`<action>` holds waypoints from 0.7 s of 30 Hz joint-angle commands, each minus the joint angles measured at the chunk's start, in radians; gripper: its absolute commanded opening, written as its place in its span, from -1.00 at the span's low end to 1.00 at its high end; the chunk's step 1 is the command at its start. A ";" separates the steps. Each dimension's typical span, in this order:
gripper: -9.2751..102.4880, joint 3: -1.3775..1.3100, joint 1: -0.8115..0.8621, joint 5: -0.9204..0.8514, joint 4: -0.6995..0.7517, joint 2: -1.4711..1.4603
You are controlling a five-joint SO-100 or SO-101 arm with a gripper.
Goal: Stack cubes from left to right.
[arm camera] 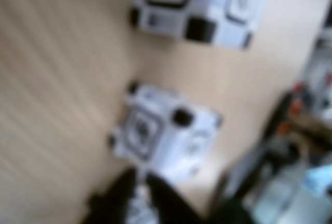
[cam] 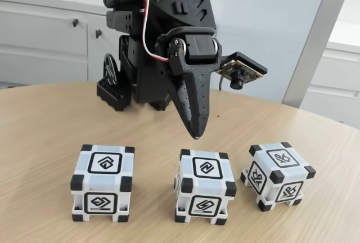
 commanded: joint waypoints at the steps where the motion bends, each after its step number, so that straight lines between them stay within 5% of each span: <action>1: -0.83 -0.005 -0.002 0.002 -0.015 0.064; 21: -0.82 -0.172 0.006 0.026 0.003 0.058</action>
